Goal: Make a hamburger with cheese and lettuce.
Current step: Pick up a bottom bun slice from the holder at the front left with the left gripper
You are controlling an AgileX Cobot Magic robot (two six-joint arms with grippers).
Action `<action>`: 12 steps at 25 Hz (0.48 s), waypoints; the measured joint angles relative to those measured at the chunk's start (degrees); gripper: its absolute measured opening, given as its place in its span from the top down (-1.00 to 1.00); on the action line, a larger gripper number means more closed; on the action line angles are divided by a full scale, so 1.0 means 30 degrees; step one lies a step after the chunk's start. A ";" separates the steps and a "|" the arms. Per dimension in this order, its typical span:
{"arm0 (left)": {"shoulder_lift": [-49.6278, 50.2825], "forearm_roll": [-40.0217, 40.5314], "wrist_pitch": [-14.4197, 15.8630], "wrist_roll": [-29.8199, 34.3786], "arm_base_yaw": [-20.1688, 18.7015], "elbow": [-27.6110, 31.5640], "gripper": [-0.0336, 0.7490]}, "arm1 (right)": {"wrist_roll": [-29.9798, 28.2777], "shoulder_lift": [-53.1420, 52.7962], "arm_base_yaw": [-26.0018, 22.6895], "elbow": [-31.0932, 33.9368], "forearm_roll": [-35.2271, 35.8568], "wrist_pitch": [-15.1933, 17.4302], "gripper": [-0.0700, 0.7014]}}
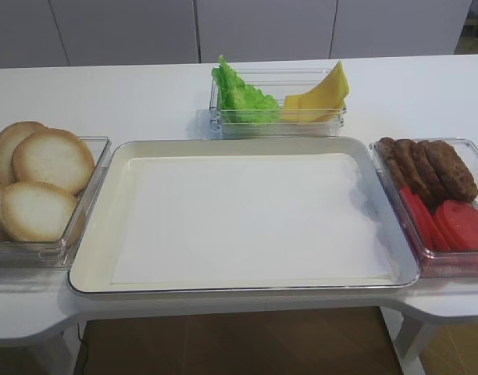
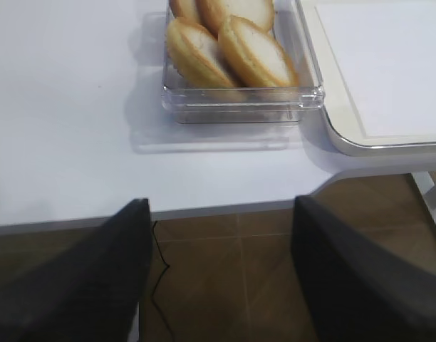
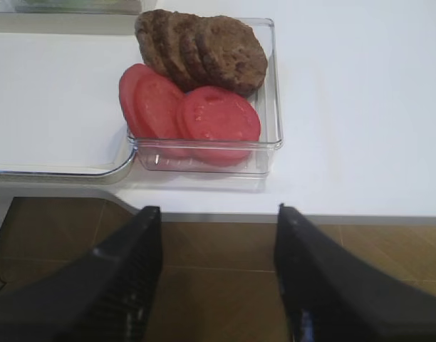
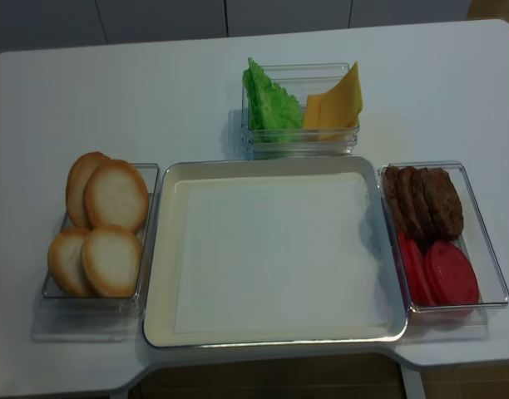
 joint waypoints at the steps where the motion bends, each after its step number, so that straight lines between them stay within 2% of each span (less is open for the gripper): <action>1: 0.0000 0.0000 0.0000 0.0000 0.0000 0.0000 -0.26 | 0.0000 0.0000 0.0000 0.0000 0.0000 0.0000 -0.19; 5: 0.0000 0.0347 0.0097 0.0000 0.0000 -0.0175 -0.26 | 0.0000 0.0000 0.0000 0.0000 0.0000 0.0000 -0.19; 9: 0.0528 0.0383 0.1464 -0.0357 0.0000 -0.1506 -0.26 | 0.0000 0.0000 0.0000 0.0000 0.0000 0.0000 -0.19; 12: 0.2023 0.0194 0.1737 -0.1203 0.0000 -0.2874 -0.26 | 0.0000 0.0000 0.0000 0.0000 0.0000 0.0000 -0.19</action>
